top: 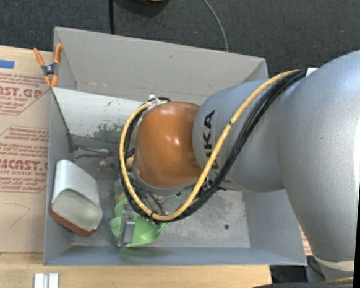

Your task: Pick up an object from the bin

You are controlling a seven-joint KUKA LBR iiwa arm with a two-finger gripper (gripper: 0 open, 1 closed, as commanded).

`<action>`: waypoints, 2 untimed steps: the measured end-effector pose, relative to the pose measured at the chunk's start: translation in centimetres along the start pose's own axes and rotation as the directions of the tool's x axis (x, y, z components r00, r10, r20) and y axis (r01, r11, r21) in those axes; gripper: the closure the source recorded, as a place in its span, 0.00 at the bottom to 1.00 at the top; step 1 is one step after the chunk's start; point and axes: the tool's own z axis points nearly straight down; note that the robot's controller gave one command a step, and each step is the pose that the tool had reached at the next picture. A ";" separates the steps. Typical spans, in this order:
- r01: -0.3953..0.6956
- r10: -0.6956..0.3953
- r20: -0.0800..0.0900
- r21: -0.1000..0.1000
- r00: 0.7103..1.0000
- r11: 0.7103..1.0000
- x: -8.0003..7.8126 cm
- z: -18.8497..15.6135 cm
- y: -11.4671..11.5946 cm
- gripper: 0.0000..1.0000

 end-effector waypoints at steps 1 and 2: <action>-0.002 0.002 0.007 -0.002 1.000 1.000 -0.2 -0.4 -0.1 0.00; -0.074 0.074 0.005 -0.003 0.997 0.997 -1.2 2.2 -3.5 0.00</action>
Offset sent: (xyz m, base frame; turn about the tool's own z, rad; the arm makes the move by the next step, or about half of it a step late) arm 0.0195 -0.0662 -0.0428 0.1363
